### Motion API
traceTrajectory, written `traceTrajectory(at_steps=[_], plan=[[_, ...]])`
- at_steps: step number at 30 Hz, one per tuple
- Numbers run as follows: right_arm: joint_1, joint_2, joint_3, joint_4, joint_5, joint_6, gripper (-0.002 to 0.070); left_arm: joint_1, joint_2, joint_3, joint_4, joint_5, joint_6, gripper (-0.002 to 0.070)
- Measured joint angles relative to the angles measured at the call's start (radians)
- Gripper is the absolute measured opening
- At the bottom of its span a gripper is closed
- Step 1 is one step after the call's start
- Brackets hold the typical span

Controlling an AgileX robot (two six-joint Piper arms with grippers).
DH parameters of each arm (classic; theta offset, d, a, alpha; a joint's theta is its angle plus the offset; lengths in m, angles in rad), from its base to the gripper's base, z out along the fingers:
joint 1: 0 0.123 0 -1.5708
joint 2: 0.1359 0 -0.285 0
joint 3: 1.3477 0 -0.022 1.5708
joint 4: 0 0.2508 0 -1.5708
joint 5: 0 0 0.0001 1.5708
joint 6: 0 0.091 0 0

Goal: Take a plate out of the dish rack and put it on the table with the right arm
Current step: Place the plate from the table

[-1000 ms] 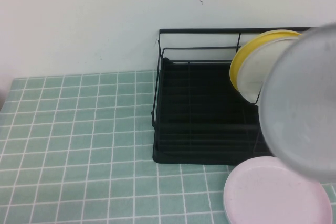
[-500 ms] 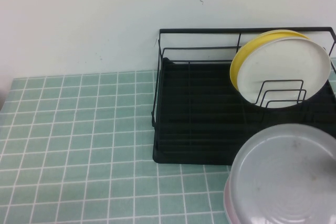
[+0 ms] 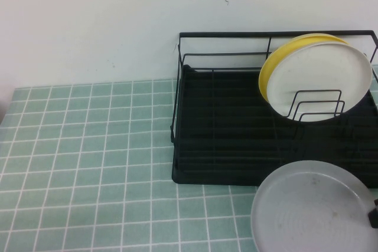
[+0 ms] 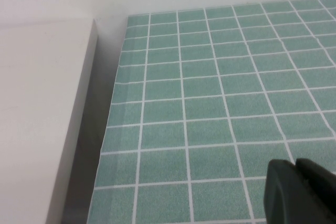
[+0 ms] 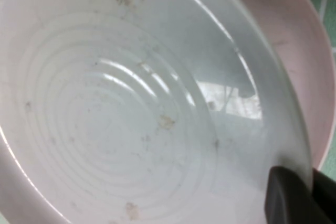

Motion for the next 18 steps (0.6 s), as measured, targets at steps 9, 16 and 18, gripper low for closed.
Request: traceTrajectory(at_steps=[9, 16, 18], plan=[[0.0, 0.074, 0.0, 0.008, -0.042, -0.023, 0.001, 0.0, 0.0, 0.0, 0.0, 0.0, 0.0, -0.0003], [0.0, 0.101, 0.0, 0.011, -0.067, -0.023, 0.0019, 0.0, 0.0, 0.0, 0.0, 0.0, 0.0, -0.0003], [0.0, 0.105, 0.0, 0.011, -0.069, -0.023, 0.0048, 0.0, 0.0, 0.0, 0.0, 0.0, 0.0, -0.0003]])
